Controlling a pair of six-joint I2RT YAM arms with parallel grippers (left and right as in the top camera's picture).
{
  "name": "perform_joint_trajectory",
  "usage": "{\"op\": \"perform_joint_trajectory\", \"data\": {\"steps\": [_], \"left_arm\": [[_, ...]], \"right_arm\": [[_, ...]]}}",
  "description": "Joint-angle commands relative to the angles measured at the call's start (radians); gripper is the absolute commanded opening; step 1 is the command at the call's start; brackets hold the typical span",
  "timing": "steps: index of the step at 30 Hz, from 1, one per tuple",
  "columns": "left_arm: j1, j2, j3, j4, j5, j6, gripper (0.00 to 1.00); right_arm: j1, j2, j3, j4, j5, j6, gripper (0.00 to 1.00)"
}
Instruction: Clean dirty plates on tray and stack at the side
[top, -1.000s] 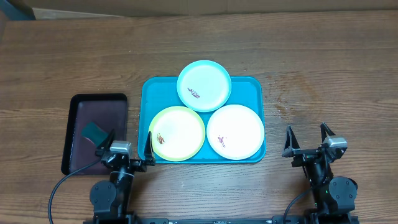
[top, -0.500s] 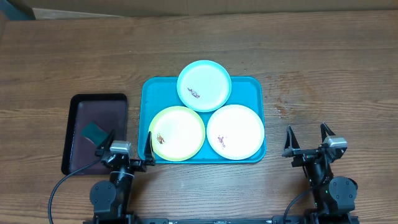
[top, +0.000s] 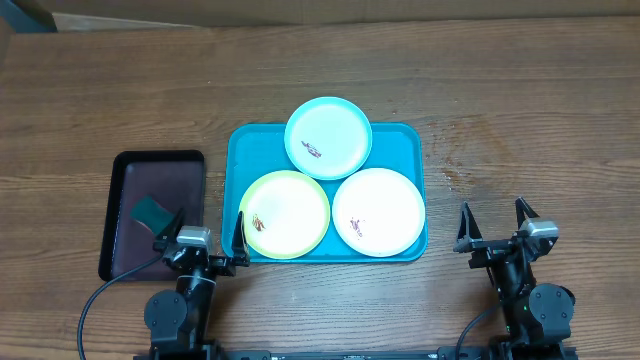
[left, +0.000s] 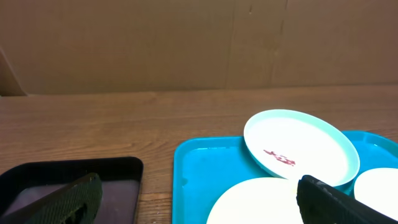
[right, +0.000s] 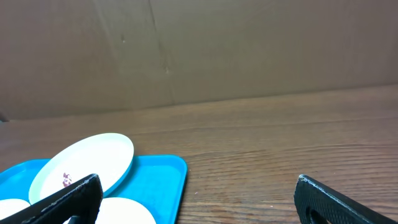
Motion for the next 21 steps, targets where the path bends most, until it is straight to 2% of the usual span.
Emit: {"op": "perform_joint_trajectory", "data": {"steps": [1,17,19,21], "left_arm": [[-0.002,-0.002,-0.004,-0.003,-0.010,0.018,1.00],[-0.002,-0.002,-0.004,-0.002,-0.013,0.014,1.00],[-0.002,-0.002,-0.004,-0.002,0.001,-0.026,0.99],[-0.002,-0.002,-0.003,0.008,0.085,-0.187,1.00]], "right_arm": [[-0.006,-0.011,-0.010,0.008,0.000,-0.004,1.00],[-0.006,-0.011,-0.010,0.008,0.000,-0.004,1.00],[-0.006,-0.011,-0.010,0.008,0.000,-0.004,1.00],[-0.006,-0.011,-0.010,0.008,0.000,-0.004,1.00]]}}
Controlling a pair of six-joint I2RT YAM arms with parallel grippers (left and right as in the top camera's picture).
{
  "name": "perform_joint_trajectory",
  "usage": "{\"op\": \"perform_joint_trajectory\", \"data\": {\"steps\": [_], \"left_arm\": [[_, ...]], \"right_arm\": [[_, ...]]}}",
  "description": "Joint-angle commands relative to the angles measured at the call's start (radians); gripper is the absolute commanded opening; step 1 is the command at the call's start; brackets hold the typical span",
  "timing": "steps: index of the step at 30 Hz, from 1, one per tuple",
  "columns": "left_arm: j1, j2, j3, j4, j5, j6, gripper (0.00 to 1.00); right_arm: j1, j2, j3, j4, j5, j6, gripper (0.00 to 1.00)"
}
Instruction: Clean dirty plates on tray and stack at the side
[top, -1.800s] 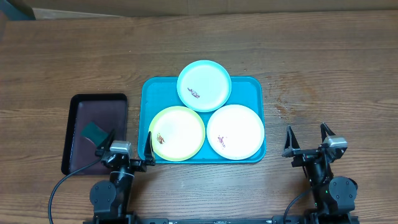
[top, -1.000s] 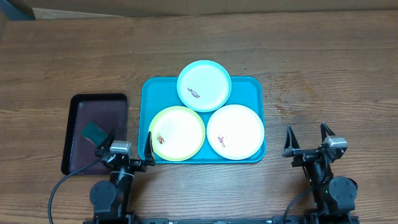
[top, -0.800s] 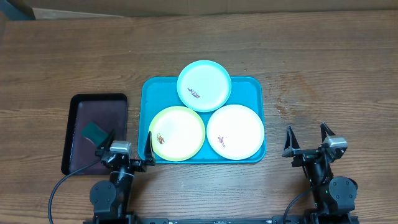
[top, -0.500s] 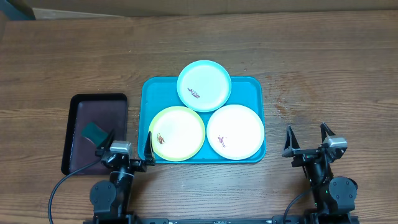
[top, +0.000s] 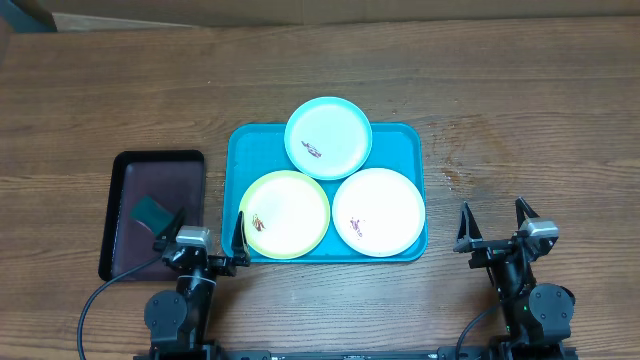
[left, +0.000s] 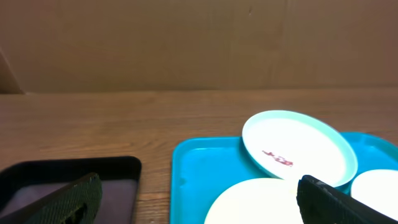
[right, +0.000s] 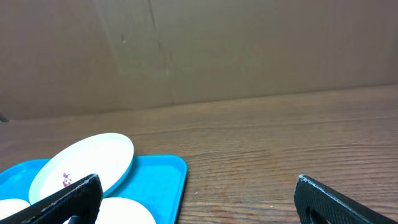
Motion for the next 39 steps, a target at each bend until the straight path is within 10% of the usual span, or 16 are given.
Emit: {"op": "perform_joint_trajectory", "data": {"steps": [1,14,22,31,39], "left_arm": [[-0.002,-0.002,-0.003,0.010,0.131,-0.249,0.99],[-0.002,-0.002,-0.003,0.097,0.387,-1.088,1.00],[-0.001,-0.002,0.076,0.582,0.485,-0.843,1.00],[-0.001,0.129,0.593,-0.180,0.254,-0.356,1.00],[-0.002,0.609,1.088,-0.801,0.103,-0.155,1.00]], "right_arm": [[-0.006,-0.011,-0.010,0.008,-0.001,-0.004,1.00],[-0.006,-0.011,-0.010,0.008,-0.001,-0.003,1.00],[-0.006,-0.011,-0.010,0.008,-0.001,-0.004,1.00],[-0.006,-0.011,-0.010,0.008,-0.001,-0.003,1.00],[-0.006,-0.011,-0.010,0.008,-0.001,-0.003,1.00]]}}
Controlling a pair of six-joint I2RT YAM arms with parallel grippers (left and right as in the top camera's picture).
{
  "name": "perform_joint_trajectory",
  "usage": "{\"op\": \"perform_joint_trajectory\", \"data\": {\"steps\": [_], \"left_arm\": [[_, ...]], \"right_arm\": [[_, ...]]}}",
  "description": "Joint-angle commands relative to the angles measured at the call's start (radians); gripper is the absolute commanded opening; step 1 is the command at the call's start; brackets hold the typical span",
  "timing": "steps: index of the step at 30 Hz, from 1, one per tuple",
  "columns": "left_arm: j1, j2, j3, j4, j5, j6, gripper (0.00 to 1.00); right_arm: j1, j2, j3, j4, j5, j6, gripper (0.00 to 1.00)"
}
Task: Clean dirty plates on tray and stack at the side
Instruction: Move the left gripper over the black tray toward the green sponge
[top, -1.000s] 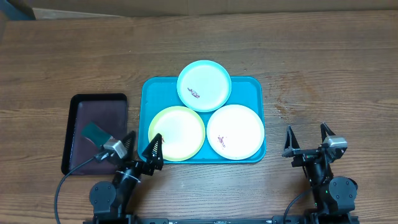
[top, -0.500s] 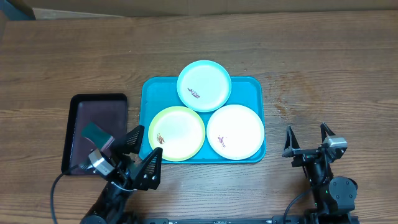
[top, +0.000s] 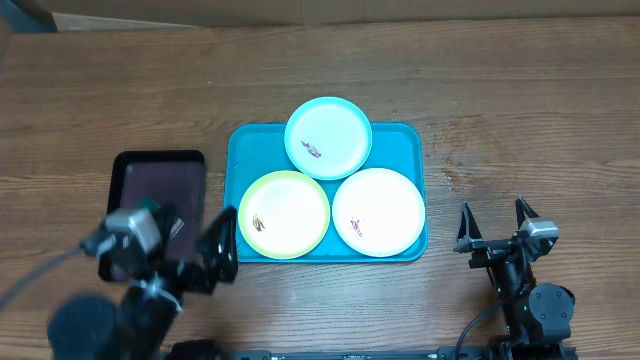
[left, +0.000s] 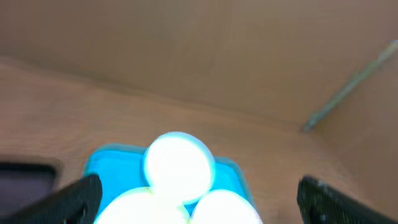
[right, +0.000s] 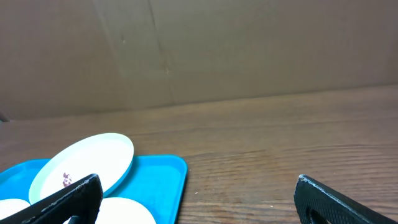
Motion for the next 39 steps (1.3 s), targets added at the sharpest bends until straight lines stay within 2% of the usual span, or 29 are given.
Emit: {"op": "perform_joint_trajectory", "data": {"steps": [1,3,6,9,11,13,16,20,23,28,32,35,39], "left_arm": [[-0.002,0.203,0.139,-0.117,-0.069,0.187,1.00],[-0.001,0.323,0.207,-0.194,-0.093,0.264,1.00],[0.003,0.473,0.286,-0.260,-0.236,0.276,1.00],[0.038,0.601,0.337,-0.283,-0.505,0.192,1.00],[0.076,0.673,0.343,-0.281,-0.594,0.113,1.00],[0.121,0.749,0.343,-0.287,-0.554,0.061,1.00],[0.158,0.839,0.343,-0.316,-0.476,0.062,1.00],[0.180,0.937,0.343,-0.324,-0.472,0.056,1.00],[0.207,0.997,0.343,-0.322,-0.466,-0.004,1.00],[0.234,1.065,0.343,-0.335,-0.364,-0.070,1.00],[0.247,1.101,0.342,-0.353,-0.410,-0.066,0.99],[0.277,1.123,0.342,-0.348,-0.458,-0.117,1.00],[0.322,1.149,0.342,-0.351,-0.458,-0.125,1.00]], "right_arm": [[-0.006,-0.011,-0.010,0.008,-0.001,-0.003,1.00],[-0.006,-0.011,-0.010,0.008,-0.001,-0.003,1.00],[-0.006,-0.011,-0.010,0.008,-0.001,-0.003,1.00],[-0.006,-0.011,-0.010,0.008,-0.001,-0.003,1.00],[-0.006,-0.011,-0.010,0.008,-0.001,-0.003,1.00],[-0.006,-0.011,-0.010,0.008,-0.001,-0.003,1.00],[-0.006,-0.011,-0.010,0.008,-0.001,-0.003,1.00],[-0.006,-0.011,-0.010,0.008,-0.001,-0.003,1.00],[-0.006,-0.011,-0.010,0.008,-0.001,-0.003,1.00],[-0.006,-0.011,-0.010,0.008,-0.001,-0.003,1.00],[-0.006,-0.011,-0.010,0.008,-0.001,-0.003,1.00],[-0.006,-0.011,-0.010,0.008,-0.001,-0.003,1.00],[-0.006,-0.011,-0.010,0.008,-0.001,-0.003,1.00]]}}
